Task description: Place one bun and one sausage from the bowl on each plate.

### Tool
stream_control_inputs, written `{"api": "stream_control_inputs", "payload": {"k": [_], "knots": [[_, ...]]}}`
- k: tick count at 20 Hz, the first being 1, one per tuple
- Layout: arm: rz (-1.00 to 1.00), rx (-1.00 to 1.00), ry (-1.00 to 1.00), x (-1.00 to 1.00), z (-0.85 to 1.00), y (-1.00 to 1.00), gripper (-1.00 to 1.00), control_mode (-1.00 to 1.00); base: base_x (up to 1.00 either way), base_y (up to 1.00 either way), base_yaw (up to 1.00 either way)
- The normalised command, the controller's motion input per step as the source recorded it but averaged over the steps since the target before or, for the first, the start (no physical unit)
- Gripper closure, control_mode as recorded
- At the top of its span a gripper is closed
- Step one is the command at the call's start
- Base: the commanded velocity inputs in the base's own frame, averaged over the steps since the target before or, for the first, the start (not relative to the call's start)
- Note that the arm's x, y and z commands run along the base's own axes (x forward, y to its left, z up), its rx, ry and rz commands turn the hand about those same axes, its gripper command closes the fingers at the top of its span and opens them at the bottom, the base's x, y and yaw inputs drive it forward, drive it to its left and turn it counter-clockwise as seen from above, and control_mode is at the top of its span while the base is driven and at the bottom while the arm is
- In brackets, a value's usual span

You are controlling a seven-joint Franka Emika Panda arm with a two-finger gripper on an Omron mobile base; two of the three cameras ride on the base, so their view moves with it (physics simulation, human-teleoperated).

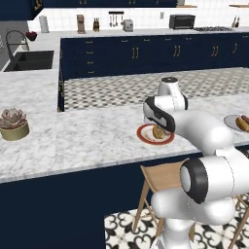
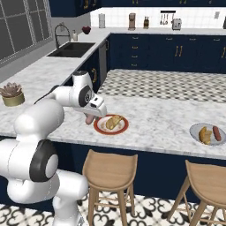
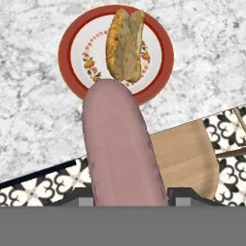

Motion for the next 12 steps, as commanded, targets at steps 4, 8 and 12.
{"api": "stream_control_inputs", "payload": {"k": [4, 8, 12], "knots": [[0.0, 0.0, 0.0, 0.0, 0.0, 0.0, 1.0, 1.0, 0.66, 0.0, 0.0], [0.0, 0.0, 0.0, 0.23, 0.0, 0.0, 1.0, -1.0, 0.65, 0.0, 0.0], [0.0, 0.0, 0.0, 1.0, -0.01, 0.04, 1.0, -1.0, 0.0, 0.0, 0.0]]}}
